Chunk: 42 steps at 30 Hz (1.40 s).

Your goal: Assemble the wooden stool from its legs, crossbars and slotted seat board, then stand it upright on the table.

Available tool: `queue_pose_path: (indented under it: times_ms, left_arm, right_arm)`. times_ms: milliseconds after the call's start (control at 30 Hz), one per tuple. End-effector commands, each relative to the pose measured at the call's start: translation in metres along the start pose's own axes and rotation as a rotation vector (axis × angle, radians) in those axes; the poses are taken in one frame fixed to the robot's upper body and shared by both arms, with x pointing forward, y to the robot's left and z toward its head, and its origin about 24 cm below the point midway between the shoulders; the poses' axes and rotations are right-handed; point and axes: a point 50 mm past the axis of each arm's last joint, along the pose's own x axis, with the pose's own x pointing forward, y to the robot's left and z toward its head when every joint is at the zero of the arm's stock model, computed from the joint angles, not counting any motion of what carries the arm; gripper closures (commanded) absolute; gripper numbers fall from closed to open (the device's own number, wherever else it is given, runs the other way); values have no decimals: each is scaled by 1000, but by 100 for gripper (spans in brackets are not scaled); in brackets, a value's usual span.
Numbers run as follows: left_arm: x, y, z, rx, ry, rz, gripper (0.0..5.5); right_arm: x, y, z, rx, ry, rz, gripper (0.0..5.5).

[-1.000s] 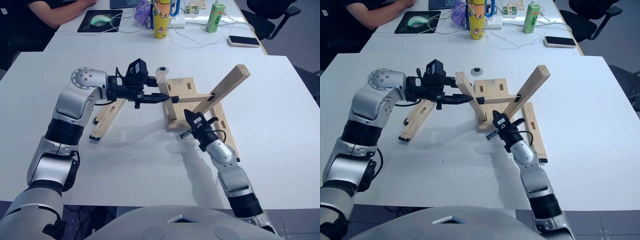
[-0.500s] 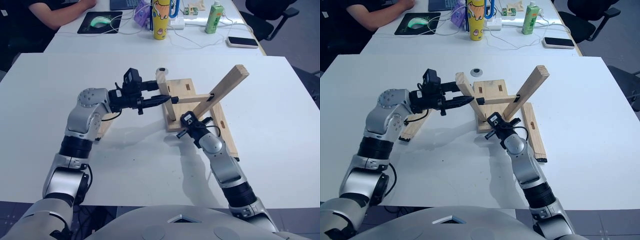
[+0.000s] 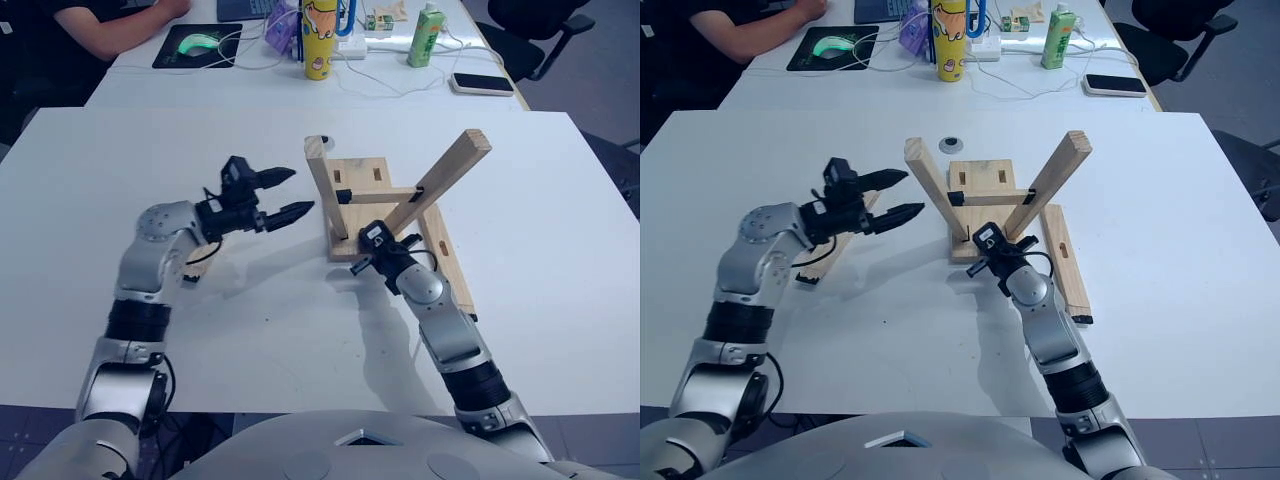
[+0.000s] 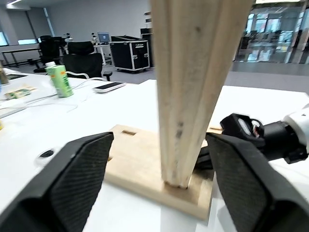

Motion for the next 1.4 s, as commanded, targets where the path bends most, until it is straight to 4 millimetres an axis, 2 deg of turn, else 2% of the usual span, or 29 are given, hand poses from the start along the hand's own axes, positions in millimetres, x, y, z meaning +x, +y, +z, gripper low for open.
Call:
queue_pose_path:
  times_ms: [33,133,300,400,500,567,600,633,667,700,733,767,800,833,867,933,1000,1067,1167,1233,1333,1400]
  left_arm:
    - [-25,11,25,-58,-102,86,224]
    - [-26,18,64,-97,-323,121,270]
    - [0,6,141,-108,-669,55,356]
    - [3,1,179,-63,-791,57,398]
    - [-5,-2,207,-37,-886,58,448]
    - [-6,-1,214,-46,-917,66,487]
    - [3,0,205,-98,-877,56,494]
    - [17,-1,188,-155,-777,45,514]
    - [41,-6,155,-225,-584,38,525]
    - [66,-23,100,-291,-266,-6,543]
    - [75,-40,45,-333,7,-3,549]
    - [70,-57,-10,-413,223,19,549]
    - [61,-70,-47,-405,384,39,549]
    - [58,-73,-62,-437,413,83,549]
    - [59,-71,-64,-441,397,119,549]
    - [72,-46,-29,-369,205,208,549]
    - [80,-19,27,-241,-55,286,549]
    - [77,-10,70,-143,-251,325,549]
    - [63,-7,114,-39,-467,357,549]
    - [46,-8,151,64,-623,384,549]
    - [16,-19,216,234,-862,389,549]
    - [6,-27,245,288,-951,359,549]
  right_arm:
    - [-3,23,-46,82,205,91,550]
    - [-2,27,-51,94,217,103,550]
    - [0,31,-55,103,221,111,550]
    - [0,34,-56,103,220,122,550]
    - [1,36,-56,101,217,128,550]
    - [0,36,-57,101,217,127,550]
    - [0,37,-57,99,216,130,550]
    - [0,37,-57,97,215,133,550]
    - [0,38,-56,93,212,137,550]
    - [0,39,-55,89,208,142,550]
    - [1,40,-54,84,205,148,550]
    - [2,40,-52,78,200,156,550]
    - [3,40,-51,76,196,158,550]
    - [4,39,-50,77,194,156,550]
    - [5,38,-50,79,195,153,550]
    - [5,36,-52,88,202,143,550]
    - [4,36,-55,103,216,140,550]
    - [4,37,-58,104,225,145,550]
    - [5,37,-59,95,229,151,550]
    - [6,36,-60,91,232,152,550]
    - [5,36,-62,89,239,154,550]
    - [4,36,-64,89,243,155,550]
